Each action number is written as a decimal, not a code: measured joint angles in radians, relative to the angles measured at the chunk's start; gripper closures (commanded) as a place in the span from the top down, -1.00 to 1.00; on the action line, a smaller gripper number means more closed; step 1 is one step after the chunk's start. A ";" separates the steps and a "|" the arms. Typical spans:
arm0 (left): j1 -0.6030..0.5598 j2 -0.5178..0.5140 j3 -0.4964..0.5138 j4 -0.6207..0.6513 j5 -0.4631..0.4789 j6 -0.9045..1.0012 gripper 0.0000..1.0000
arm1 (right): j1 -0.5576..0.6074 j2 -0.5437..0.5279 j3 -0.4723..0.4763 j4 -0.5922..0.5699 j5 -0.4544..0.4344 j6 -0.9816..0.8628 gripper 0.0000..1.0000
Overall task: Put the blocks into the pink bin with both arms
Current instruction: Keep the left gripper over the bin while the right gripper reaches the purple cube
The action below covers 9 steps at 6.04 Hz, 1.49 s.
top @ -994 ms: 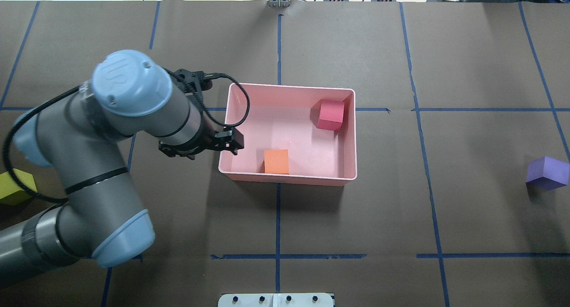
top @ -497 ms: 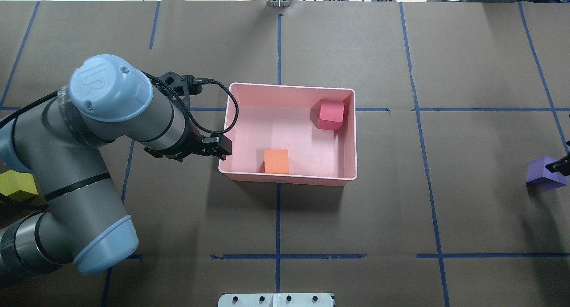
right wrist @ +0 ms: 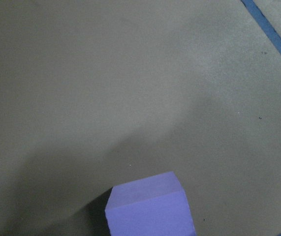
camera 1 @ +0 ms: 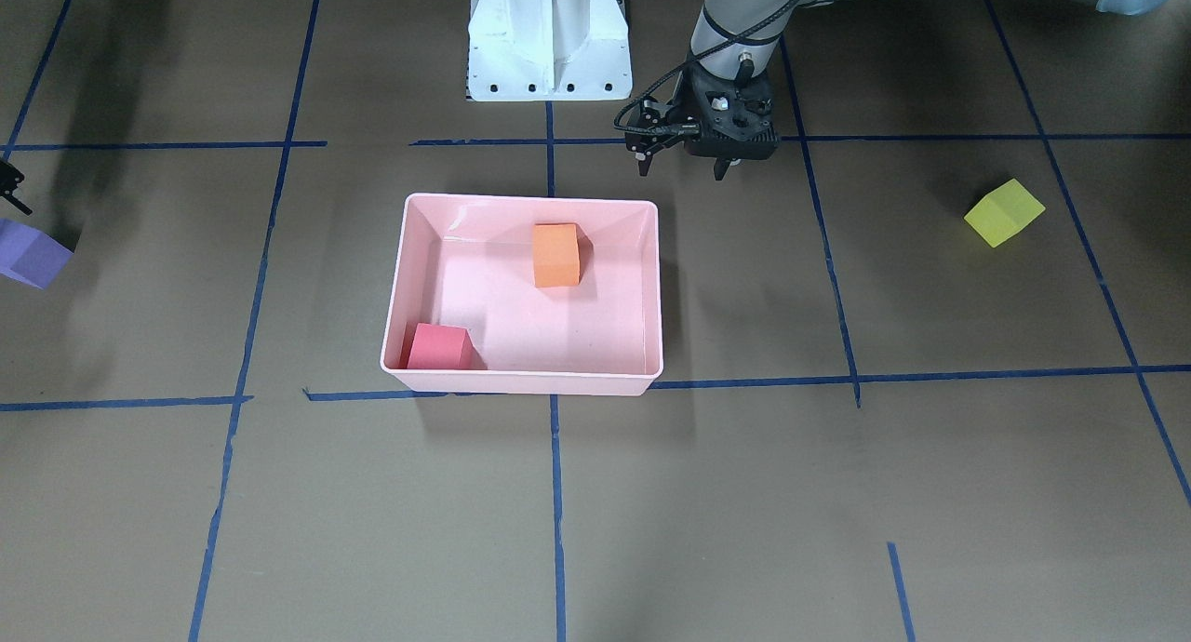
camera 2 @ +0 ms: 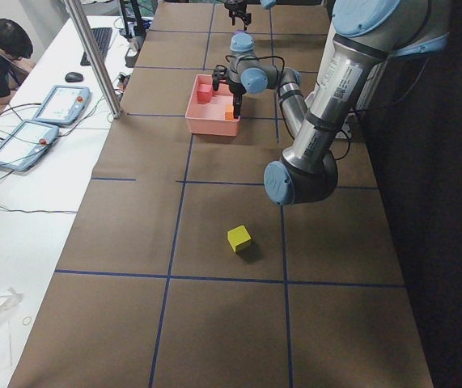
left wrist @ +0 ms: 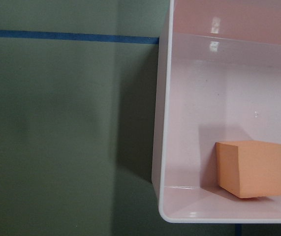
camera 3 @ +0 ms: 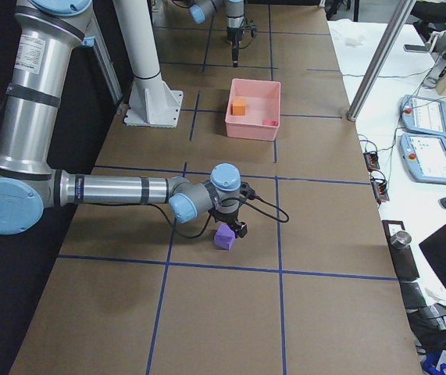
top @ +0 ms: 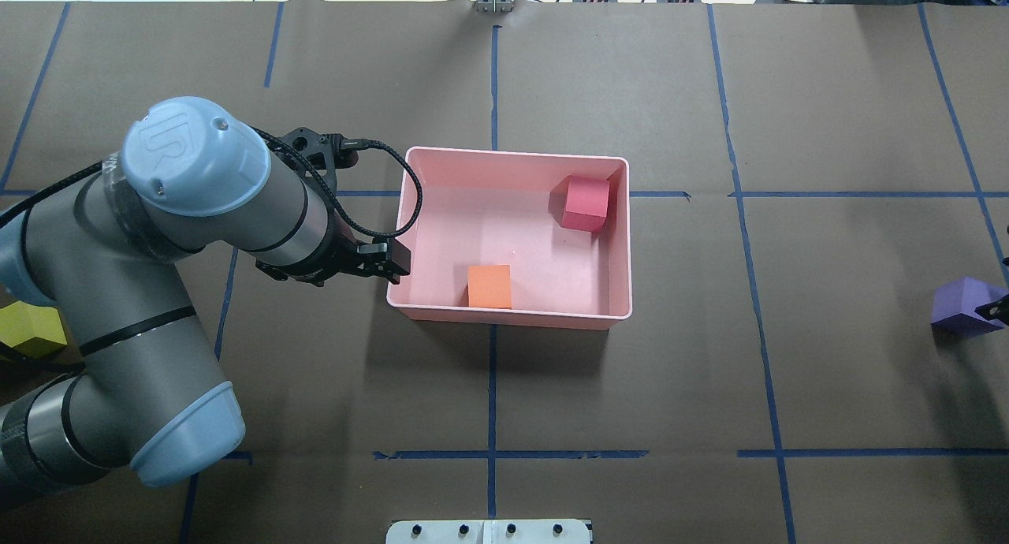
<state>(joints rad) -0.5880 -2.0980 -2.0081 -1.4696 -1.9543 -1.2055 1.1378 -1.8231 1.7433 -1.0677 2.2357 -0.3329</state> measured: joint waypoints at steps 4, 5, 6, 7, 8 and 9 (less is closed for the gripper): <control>0.005 -0.001 0.009 -0.001 0.000 -0.002 1.00 | -0.011 0.019 -0.032 -0.006 -0.008 -0.030 0.99; 0.007 -0.001 0.011 -0.001 0.001 -0.002 1.00 | -0.020 0.032 -0.052 -0.007 -0.008 -0.030 0.99; 0.009 -0.001 0.012 -0.001 0.001 -0.002 1.00 | -0.032 0.041 -0.069 -0.008 -0.009 -0.028 0.99; 0.009 -0.001 0.013 -0.002 0.001 -0.002 1.00 | -0.048 0.052 -0.085 -0.008 -0.009 -0.025 0.99; 0.010 0.000 0.014 -0.003 0.002 -0.002 1.00 | -0.062 0.061 -0.094 -0.008 -0.013 -0.021 0.96; 0.010 0.000 0.017 -0.005 0.002 -0.002 1.00 | -0.078 0.063 -0.099 -0.009 -0.025 -0.019 0.42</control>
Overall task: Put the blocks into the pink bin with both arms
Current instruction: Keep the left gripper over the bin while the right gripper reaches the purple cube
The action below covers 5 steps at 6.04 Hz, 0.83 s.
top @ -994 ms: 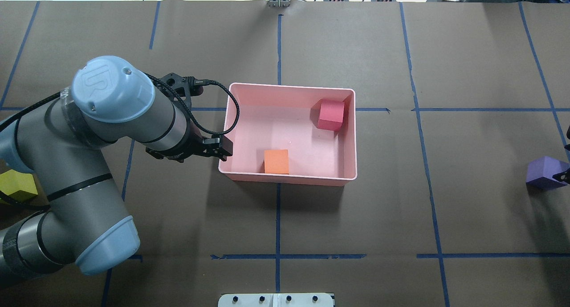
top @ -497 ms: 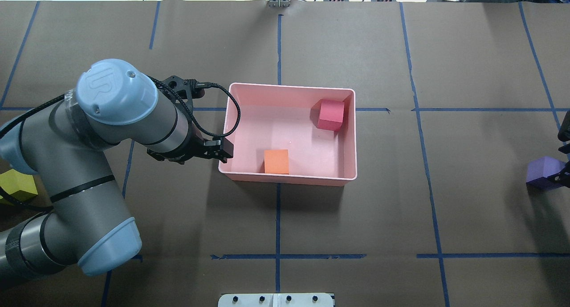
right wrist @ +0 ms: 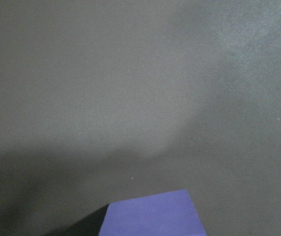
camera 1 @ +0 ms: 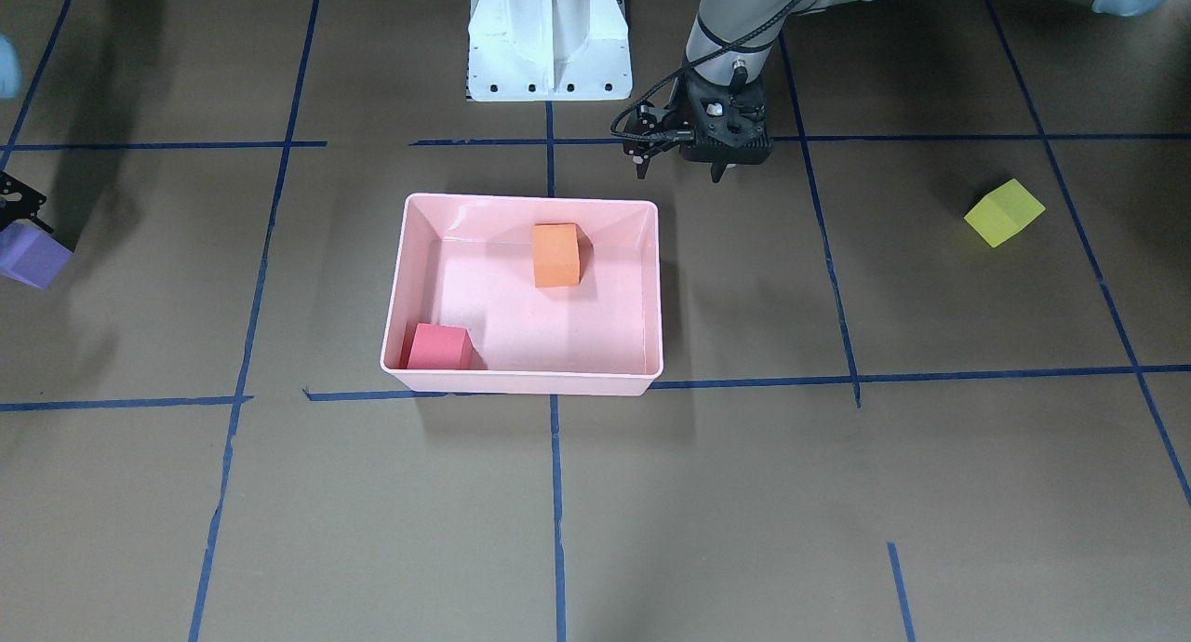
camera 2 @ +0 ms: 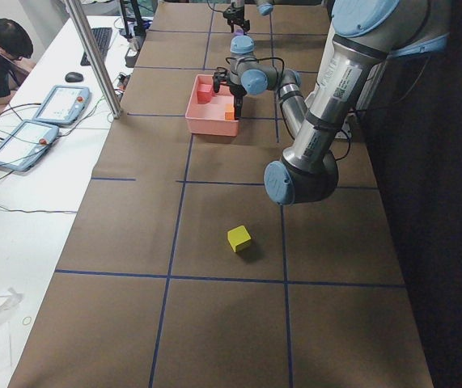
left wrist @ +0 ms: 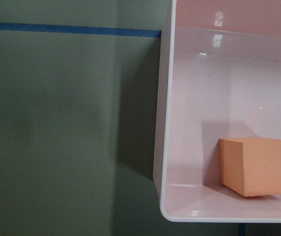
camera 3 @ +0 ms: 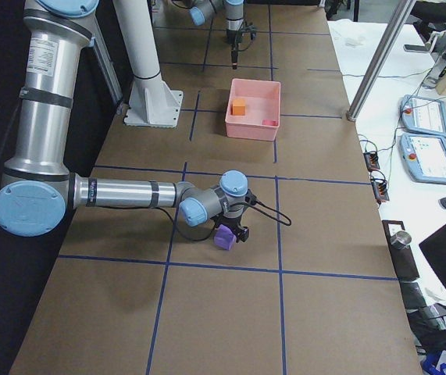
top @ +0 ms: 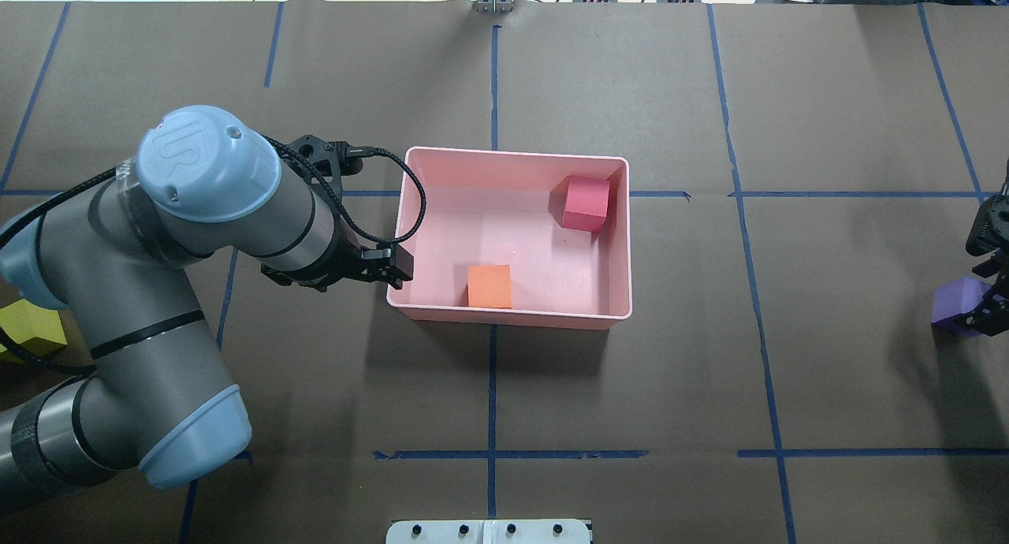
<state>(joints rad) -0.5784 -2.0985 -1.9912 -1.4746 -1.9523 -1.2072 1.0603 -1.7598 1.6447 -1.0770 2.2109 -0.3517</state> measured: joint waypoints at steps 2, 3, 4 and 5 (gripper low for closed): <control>0.001 0.000 0.005 -0.001 0.002 0.004 1.00 | -0.016 0.000 -0.003 -0.005 -0.025 0.005 0.22; 0.001 0.001 0.006 0.001 0.003 0.008 1.00 | -0.017 -0.002 -0.003 -0.006 -0.027 0.007 0.22; -0.003 0.001 0.011 0.003 0.003 0.013 1.00 | -0.017 -0.006 -0.003 -0.007 -0.024 0.010 0.20; -0.017 0.001 0.015 0.010 0.001 0.047 1.00 | -0.017 -0.004 0.000 -0.014 -0.002 0.047 0.19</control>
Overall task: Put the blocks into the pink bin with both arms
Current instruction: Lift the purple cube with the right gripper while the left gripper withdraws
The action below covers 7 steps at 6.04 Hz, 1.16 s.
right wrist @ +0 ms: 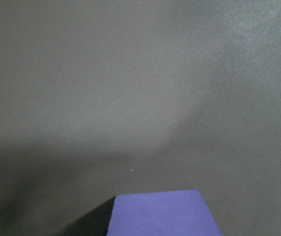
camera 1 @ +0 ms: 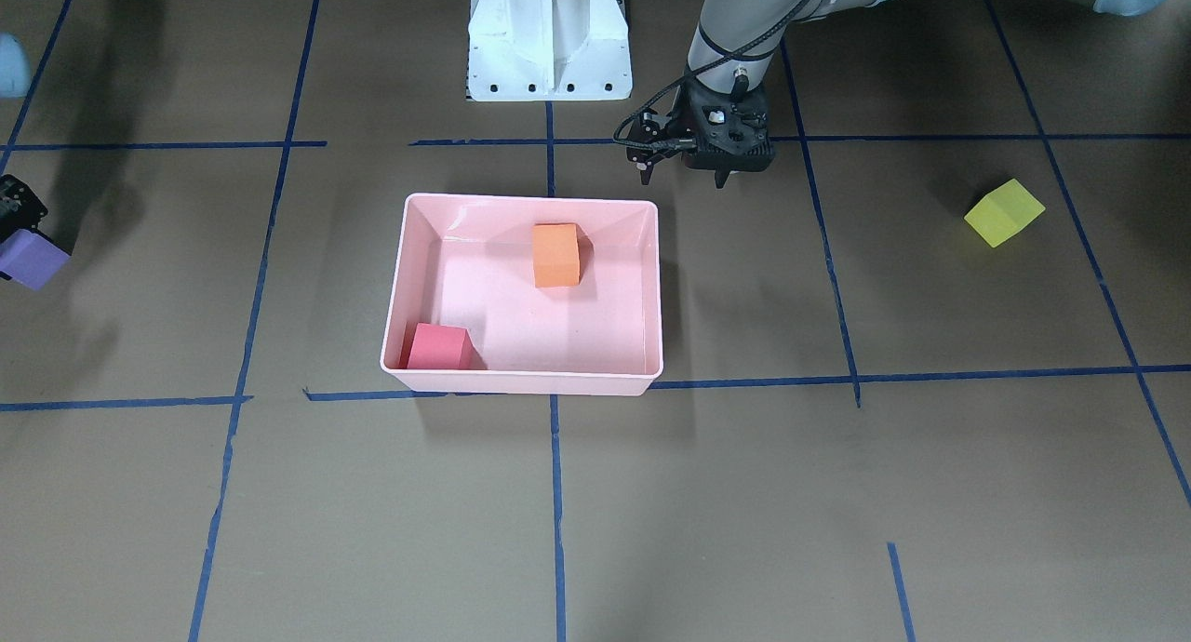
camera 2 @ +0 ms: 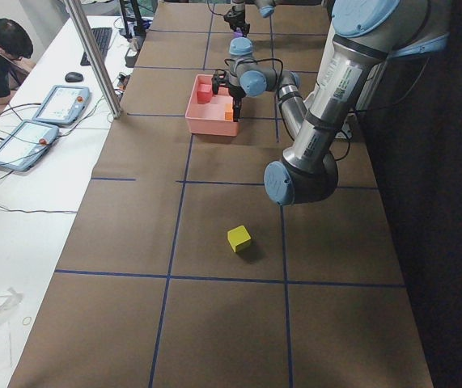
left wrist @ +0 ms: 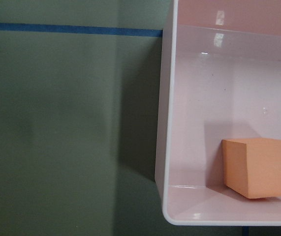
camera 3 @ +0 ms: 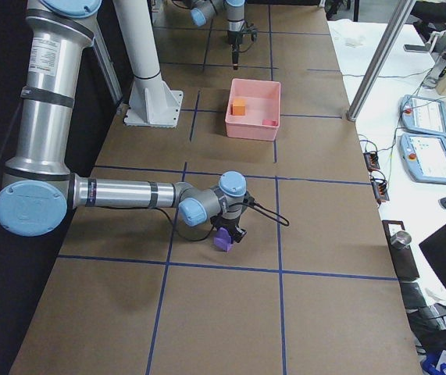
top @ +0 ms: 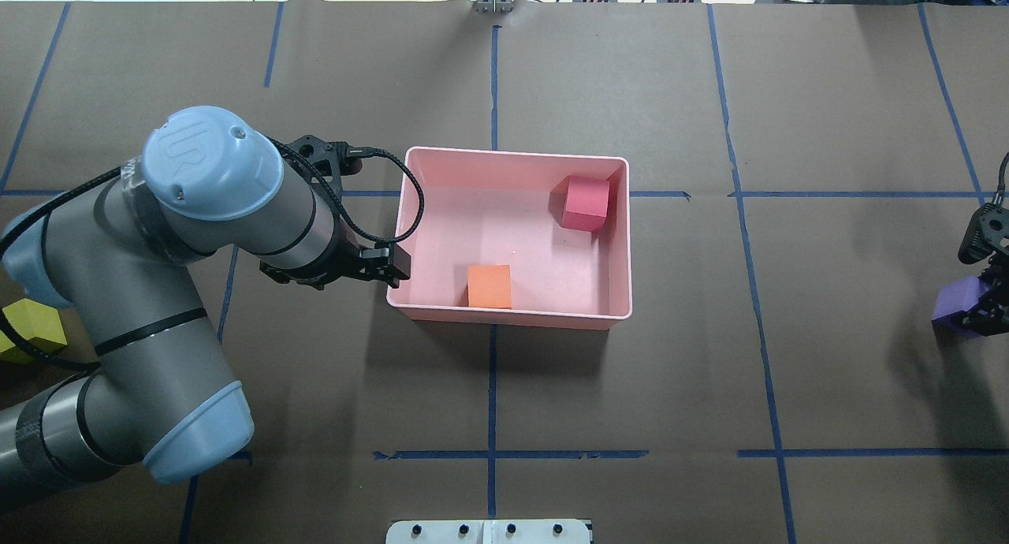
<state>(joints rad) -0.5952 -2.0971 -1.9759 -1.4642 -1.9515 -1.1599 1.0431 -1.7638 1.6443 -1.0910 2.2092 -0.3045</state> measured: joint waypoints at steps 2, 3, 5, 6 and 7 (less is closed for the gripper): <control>-0.064 0.000 0.001 0.078 -0.007 0.201 1.00 | 0.003 0.034 0.018 -0.016 0.094 0.229 0.17; -0.123 0.003 0.005 0.108 -0.036 0.341 1.00 | 0.006 0.055 0.044 -0.026 0.132 0.396 0.17; -0.298 0.088 0.012 0.115 -0.201 0.646 1.00 | 0.006 0.123 0.221 -0.174 0.208 0.780 0.19; -0.393 0.154 0.019 0.110 -0.240 0.787 1.00 | -0.004 0.215 0.319 -0.324 0.220 0.945 0.20; -0.473 0.219 0.028 0.105 -0.253 0.907 1.00 | -0.034 0.338 0.388 -0.481 0.201 1.088 0.20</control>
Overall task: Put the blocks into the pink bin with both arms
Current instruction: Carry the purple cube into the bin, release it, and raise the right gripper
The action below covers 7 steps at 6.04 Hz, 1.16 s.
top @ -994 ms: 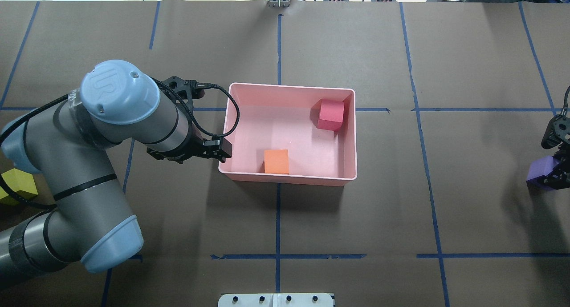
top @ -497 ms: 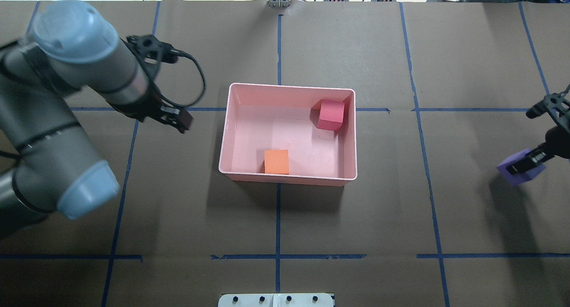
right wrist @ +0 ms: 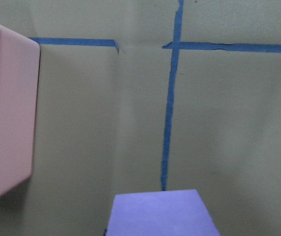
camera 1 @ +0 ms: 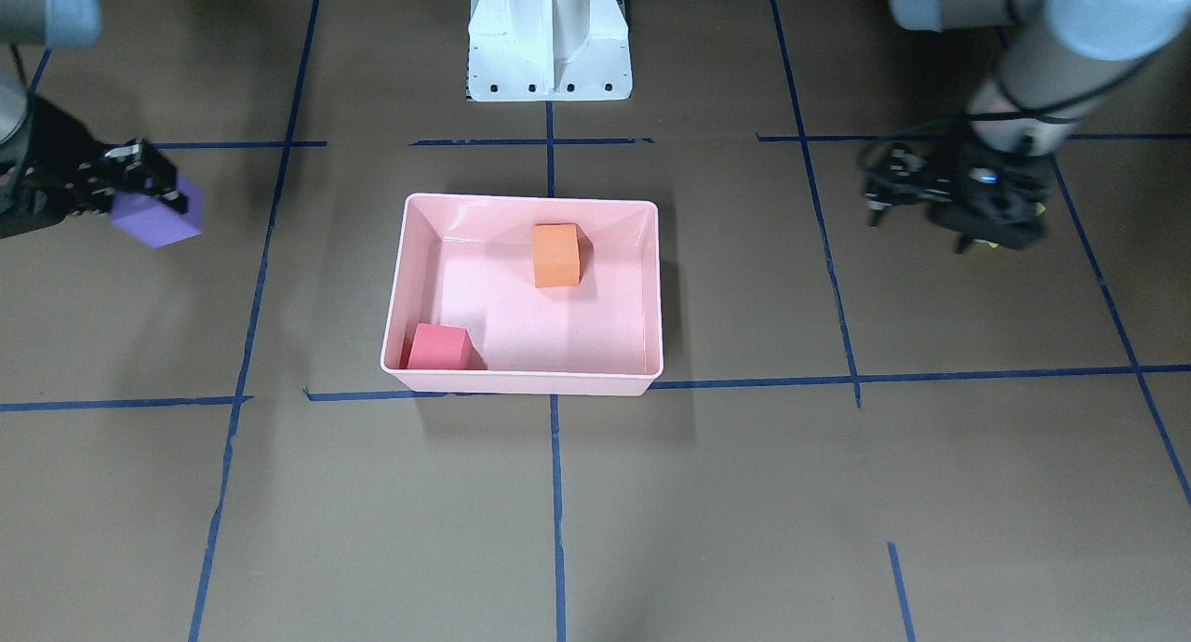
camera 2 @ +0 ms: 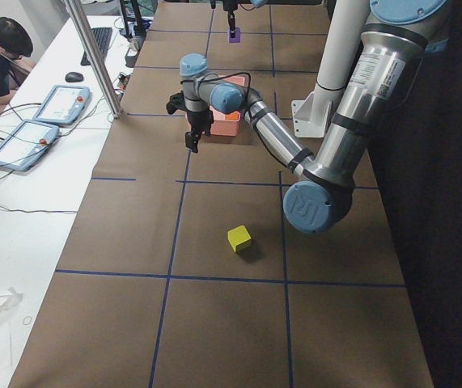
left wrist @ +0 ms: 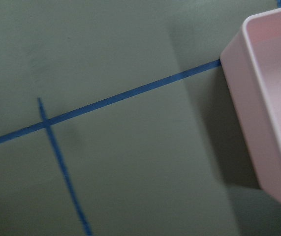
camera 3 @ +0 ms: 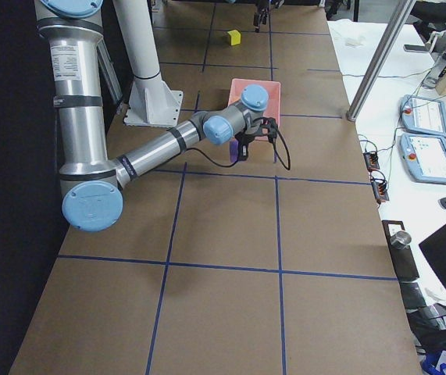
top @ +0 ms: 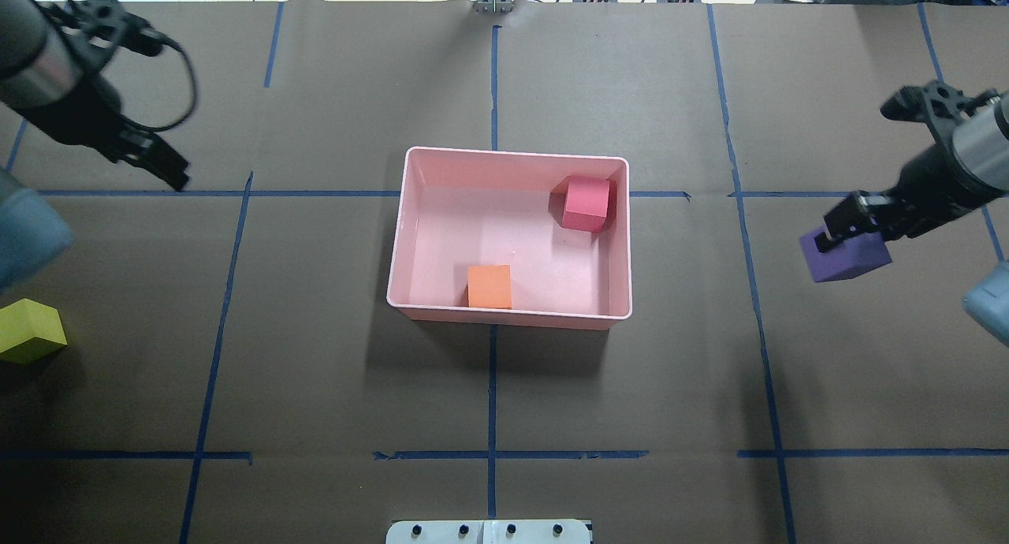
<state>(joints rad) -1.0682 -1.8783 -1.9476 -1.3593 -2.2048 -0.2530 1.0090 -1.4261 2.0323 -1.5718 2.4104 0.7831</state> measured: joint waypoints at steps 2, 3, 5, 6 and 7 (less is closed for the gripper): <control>-0.090 0.123 0.042 -0.076 -0.028 0.167 1.00 | -0.157 0.293 0.038 -0.259 -0.155 0.267 0.22; -0.110 0.180 0.090 -0.171 -0.078 0.208 1.00 | -0.257 0.405 0.011 -0.310 -0.250 0.395 0.33; -0.125 0.244 0.129 -0.281 -0.130 0.214 1.00 | -0.394 0.538 -0.073 -0.325 -0.388 0.558 1.00; -0.125 0.249 0.134 -0.291 -0.133 0.208 1.00 | -0.422 0.562 -0.094 -0.323 -0.418 0.580 1.00; -0.126 0.253 0.135 -0.294 -0.134 0.200 1.00 | -0.431 0.568 -0.098 -0.323 -0.432 0.583 1.00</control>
<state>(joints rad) -1.1941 -1.6254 -1.8129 -1.6533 -2.3390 -0.0528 0.5782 -0.8585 1.9341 -1.8945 1.9789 1.3664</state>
